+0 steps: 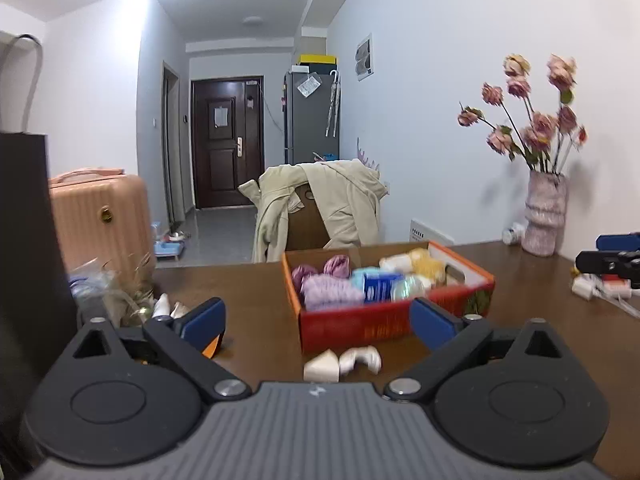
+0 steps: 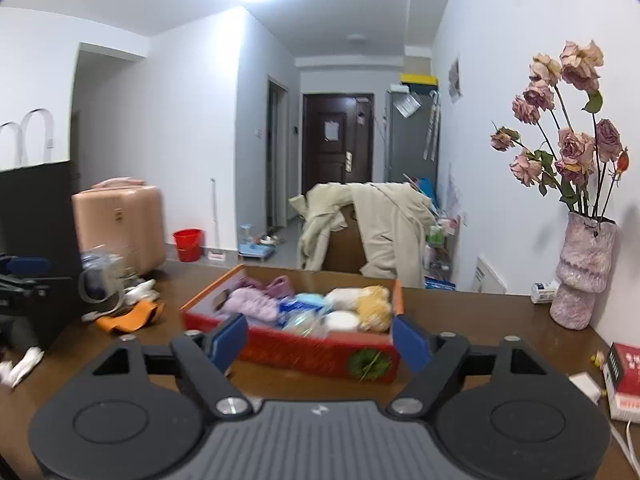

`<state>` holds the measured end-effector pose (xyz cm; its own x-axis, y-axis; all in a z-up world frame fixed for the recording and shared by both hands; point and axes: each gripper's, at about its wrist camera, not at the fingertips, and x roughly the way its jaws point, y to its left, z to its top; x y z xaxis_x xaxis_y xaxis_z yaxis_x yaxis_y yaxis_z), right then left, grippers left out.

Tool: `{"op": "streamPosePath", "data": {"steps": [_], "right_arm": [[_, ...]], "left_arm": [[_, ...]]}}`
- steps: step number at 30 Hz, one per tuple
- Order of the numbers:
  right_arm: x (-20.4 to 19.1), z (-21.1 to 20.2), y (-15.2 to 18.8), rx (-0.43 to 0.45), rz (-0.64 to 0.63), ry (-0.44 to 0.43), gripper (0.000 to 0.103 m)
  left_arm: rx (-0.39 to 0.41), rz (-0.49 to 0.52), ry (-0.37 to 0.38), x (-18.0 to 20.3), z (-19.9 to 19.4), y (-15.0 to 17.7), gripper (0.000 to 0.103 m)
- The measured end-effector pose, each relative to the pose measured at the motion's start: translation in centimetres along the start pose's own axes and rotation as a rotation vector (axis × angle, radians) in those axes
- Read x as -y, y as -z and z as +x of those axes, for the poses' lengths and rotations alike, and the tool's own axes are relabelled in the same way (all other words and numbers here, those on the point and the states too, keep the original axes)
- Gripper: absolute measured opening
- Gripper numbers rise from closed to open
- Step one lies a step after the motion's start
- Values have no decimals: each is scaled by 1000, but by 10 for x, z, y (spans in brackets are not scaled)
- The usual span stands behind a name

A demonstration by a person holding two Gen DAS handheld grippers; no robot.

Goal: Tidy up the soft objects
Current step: 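Withdraw both open grippers from the box toward the white cloth and sponge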

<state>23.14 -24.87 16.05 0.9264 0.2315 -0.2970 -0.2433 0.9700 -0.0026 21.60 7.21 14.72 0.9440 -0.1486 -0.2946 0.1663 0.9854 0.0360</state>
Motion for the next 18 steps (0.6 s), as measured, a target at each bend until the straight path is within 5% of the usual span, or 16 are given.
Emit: {"op": "streamPosePath", "data": {"steps": [10, 18], "right_arm": [[-50, -61, 92, -60, 97, -49, 88], [-75, -46, 94, -114, 66, -94, 88]], "left_arm": [[-31, -90, -60, -2, -77, 91, 103], [-52, -119, -82, -12, -61, 92, 103]]}}
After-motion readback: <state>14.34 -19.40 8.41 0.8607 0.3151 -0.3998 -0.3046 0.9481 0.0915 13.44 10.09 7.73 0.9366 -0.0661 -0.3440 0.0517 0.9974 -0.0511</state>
